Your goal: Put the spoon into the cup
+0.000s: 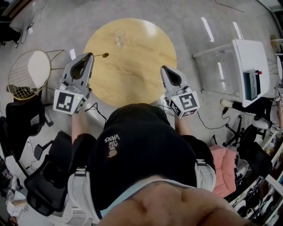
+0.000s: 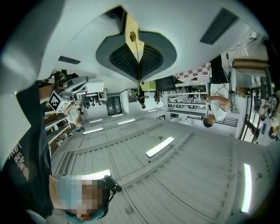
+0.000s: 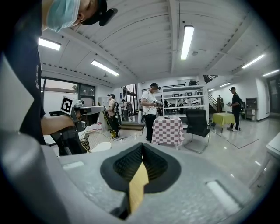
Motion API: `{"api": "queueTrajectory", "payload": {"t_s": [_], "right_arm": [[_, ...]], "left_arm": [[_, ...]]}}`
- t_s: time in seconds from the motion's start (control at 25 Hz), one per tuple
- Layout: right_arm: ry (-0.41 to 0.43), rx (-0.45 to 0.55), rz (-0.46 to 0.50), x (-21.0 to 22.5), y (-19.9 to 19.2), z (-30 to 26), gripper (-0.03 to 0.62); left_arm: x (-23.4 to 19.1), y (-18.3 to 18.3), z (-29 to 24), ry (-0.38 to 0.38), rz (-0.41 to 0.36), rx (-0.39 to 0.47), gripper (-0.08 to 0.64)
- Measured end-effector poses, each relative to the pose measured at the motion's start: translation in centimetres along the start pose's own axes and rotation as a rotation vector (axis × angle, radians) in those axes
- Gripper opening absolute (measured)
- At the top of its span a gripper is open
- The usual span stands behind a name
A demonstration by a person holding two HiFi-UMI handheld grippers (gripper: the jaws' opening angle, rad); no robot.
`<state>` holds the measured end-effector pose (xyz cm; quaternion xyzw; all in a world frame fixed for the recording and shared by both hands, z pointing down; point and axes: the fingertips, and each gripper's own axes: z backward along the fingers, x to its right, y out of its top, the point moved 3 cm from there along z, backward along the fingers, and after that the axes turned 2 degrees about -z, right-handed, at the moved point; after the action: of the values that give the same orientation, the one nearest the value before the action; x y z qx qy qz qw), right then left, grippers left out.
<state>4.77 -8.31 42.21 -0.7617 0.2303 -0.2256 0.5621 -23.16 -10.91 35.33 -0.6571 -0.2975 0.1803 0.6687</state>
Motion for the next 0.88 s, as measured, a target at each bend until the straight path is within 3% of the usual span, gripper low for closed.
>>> {"api": "queueTrajectory", "payload": {"t_s": [0.48, 0.88], "right_arm": [[0.039, -0.036, -0.005, 4.1, -0.2, -0.9, -0.002], [0.035, -0.073, -0.025, 6.0, -0.9, -1.3, -0.002]], "left_arm": [[-1.1, -0.5, -5.1, 0.032, -0.018, -0.023, 0.011], [-2.9, -2.5, -9.0, 0.035, 0.013, -0.031, 0.010]]}}
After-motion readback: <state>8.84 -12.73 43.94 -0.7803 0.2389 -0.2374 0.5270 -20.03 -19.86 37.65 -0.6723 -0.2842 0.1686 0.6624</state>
